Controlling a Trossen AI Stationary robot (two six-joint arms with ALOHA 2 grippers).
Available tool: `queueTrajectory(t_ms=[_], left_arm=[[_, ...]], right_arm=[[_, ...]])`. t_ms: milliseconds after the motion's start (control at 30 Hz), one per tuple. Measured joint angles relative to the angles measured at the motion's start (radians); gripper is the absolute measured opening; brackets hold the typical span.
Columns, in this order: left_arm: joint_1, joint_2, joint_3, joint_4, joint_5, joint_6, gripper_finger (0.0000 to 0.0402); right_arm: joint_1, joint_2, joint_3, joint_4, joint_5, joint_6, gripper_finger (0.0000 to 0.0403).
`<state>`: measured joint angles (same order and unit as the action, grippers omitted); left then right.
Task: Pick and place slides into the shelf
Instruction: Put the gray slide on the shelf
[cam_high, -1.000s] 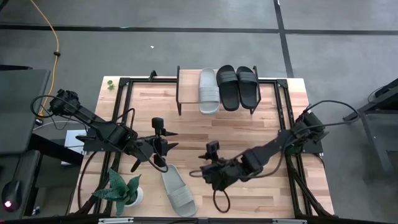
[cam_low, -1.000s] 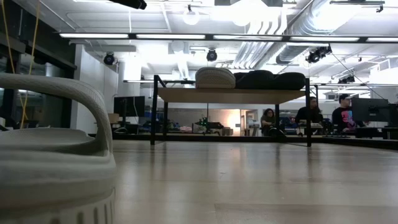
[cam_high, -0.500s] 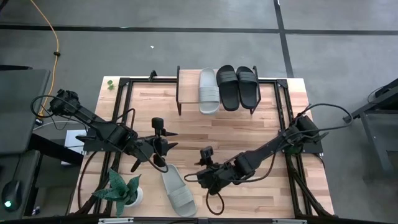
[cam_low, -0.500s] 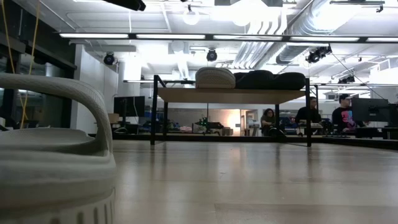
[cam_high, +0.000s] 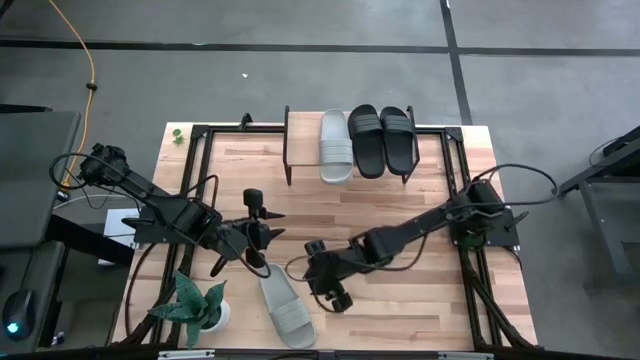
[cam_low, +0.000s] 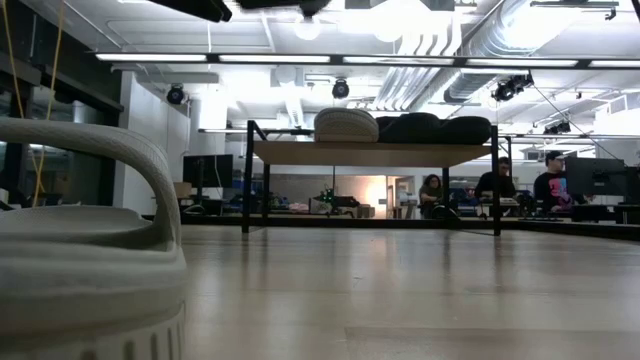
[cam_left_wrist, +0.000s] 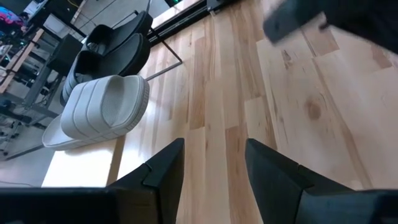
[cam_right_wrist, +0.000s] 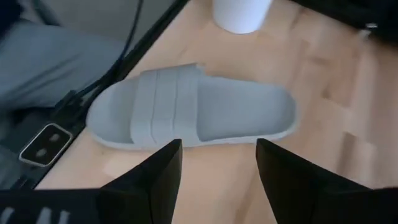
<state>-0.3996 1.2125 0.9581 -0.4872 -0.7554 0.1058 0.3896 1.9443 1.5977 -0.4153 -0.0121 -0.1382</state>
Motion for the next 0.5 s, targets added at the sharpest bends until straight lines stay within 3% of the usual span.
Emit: queueTrajectory(t_ms=[200, 500], left_arm=[[0.0, 0.0, 0.0, -0.022, -0.013, 0.001, 0.0156], [0.0, 0.0, 0.0, -0.024, -0.017, 0.001, 0.0156]], right_arm=[[-0.066, 0.003, -0.121, 0.207, -0.261, 0.001, 0.0197], [-0.115, 0.003, -0.197, 0.319, -0.355, 0.059, 0.0197]])
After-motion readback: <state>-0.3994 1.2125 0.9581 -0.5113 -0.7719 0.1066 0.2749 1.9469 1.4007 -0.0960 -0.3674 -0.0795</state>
